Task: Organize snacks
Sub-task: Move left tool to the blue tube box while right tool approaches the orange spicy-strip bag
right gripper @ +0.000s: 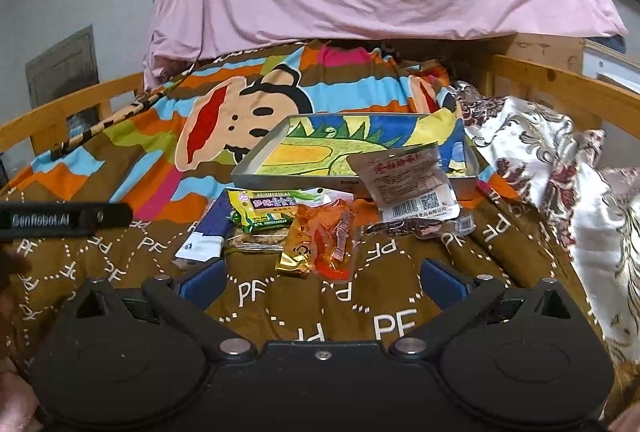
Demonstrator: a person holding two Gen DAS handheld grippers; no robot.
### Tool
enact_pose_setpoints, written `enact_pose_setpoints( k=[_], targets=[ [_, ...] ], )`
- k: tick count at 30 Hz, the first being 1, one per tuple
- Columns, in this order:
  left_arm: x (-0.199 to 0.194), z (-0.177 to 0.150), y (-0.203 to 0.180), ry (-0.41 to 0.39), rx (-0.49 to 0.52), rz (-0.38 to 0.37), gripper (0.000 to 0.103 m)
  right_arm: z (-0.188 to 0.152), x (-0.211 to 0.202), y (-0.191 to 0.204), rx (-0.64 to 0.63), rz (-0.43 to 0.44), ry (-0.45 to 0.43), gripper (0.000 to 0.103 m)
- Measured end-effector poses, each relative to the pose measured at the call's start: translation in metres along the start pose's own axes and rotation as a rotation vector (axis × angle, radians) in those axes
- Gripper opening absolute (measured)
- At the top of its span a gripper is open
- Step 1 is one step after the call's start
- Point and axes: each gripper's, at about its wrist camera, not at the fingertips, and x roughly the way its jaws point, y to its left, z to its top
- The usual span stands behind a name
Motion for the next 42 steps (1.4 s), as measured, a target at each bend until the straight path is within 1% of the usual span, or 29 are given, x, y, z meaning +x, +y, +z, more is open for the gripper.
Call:
enact_pose_setpoints(
  k=[6,10,14,18,21,23,26,29,31,32,36,42],
  targets=[
    [0.031,0.014,-0.004,0.016,0.073,-0.046,0.103,0.013,0.028,-0.006,-0.097,-0.017,0.006,0.103],
    [0.053,0.019,-0.012,0.010,0.125,-0.083,0.103,0.019,0.053,-0.015,-0.123,-0.015,0.031,0.103],
    [0.078,0.018,-0.022,0.017,0.187,-0.105,0.103,0.023,0.079,-0.020,-0.141,-0.007,0.044,0.103],
    [0.101,0.014,-0.031,0.038,0.238,-0.119,0.103,0.025,0.101,-0.018,-0.191,0.011,0.043,0.102],
    [0.111,0.010,-0.033,0.048,0.260,-0.136,0.103,0.025,0.117,-0.018,-0.220,0.006,0.043,0.102],
    [0.116,0.008,-0.033,0.057,0.269,-0.143,0.102,0.025,0.126,-0.019,-0.215,0.006,0.054,0.102],
    [0.122,0.007,-0.030,0.057,0.250,-0.162,0.101,0.024,0.134,-0.020,-0.198,0.022,0.070,0.102],
    [0.125,0.005,-0.026,0.076,0.232,-0.199,0.098,0.021,0.138,-0.018,-0.204,0.026,0.071,0.102],
    [0.125,0.003,-0.026,0.087,0.229,-0.218,0.090,0.020,0.142,-0.016,-0.213,0.029,0.074,0.102],
    [0.126,0.003,-0.026,0.095,0.230,-0.227,0.088,0.019,0.144,-0.016,-0.213,0.031,0.077,0.102],
    [0.130,0.002,-0.027,0.118,0.219,-0.254,0.077,0.018,0.150,-0.012,-0.218,0.049,0.077,0.096],
    [0.135,0.004,-0.028,0.131,0.211,-0.242,0.063,0.020,0.159,-0.005,-0.221,0.079,0.069,0.089]
  ],
)
